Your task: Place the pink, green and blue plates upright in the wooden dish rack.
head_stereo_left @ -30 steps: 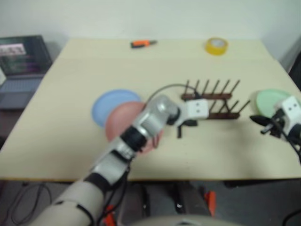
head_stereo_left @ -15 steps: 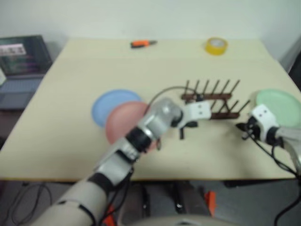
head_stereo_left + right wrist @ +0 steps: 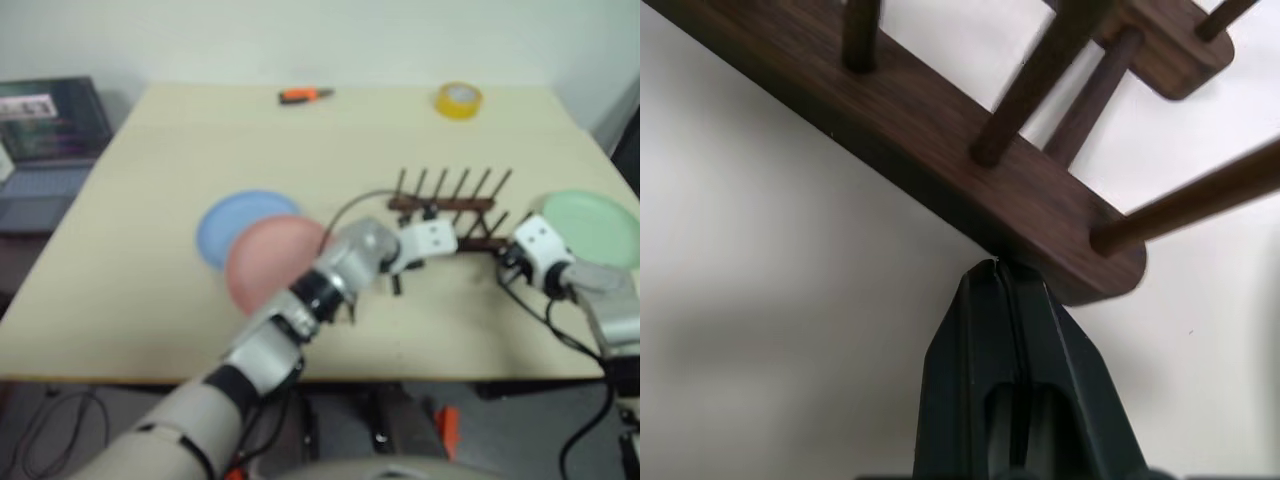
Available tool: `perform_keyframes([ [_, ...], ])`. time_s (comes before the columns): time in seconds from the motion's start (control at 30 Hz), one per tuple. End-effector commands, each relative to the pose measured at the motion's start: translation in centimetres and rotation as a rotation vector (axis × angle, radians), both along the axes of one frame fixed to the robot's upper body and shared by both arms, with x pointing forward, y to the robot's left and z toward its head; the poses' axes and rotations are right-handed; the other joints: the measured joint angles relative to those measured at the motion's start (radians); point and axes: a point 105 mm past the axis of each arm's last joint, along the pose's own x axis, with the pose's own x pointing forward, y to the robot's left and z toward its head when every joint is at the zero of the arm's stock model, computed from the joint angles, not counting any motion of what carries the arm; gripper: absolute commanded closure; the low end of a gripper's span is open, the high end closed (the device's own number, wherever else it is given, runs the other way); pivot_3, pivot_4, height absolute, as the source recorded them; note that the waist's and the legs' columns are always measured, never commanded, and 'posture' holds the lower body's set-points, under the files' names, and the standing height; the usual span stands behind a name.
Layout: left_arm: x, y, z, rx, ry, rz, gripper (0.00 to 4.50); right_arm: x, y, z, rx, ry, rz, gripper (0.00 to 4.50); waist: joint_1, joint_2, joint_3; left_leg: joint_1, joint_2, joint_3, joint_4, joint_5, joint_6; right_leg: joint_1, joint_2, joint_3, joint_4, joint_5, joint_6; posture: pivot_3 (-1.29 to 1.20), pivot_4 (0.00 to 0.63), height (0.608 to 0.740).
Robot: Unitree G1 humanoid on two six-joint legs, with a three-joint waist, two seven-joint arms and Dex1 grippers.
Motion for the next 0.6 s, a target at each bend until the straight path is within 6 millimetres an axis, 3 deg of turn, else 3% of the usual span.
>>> perform_keyframes([
  [0.03,0.5,-0.2,0.3,0.003,-0.031,0.012,4.48,0.5,0.4,-0.2,-0.024,-0.014,0.008,4.50,0.000,-0.001,0.000,0.001,0.000,0.000,0.000,0.000,0.000,0.001,0.000,0.000,0.000,0.000,0.000,0.00,0.150,0.740],
  [0.23,1.3,-0.1,0.3,0.001,-0.047,0.044,4.48,1.5,1.2,-0.3,-0.033,-0.036,0.014,4.50,-0.003,-0.003,-0.001,0.003,0.000,0.000,0.000,0.000,0.000,0.003,0.000,0.000,0.000,0.000,-0.001,0.00,0.150,0.740],
  [0.6,4.3,1.5,1.0,0.000,-0.146,0.187,4.48,3.8,3.3,-0.4,-0.043,-0.103,0.058,4.50,-0.027,-0.006,0.000,0.006,0.000,0.000,-0.002,0.000,0.000,0.003,0.001,0.002,0.000,0.004,0.002,0.00,0.150,0.740],
])
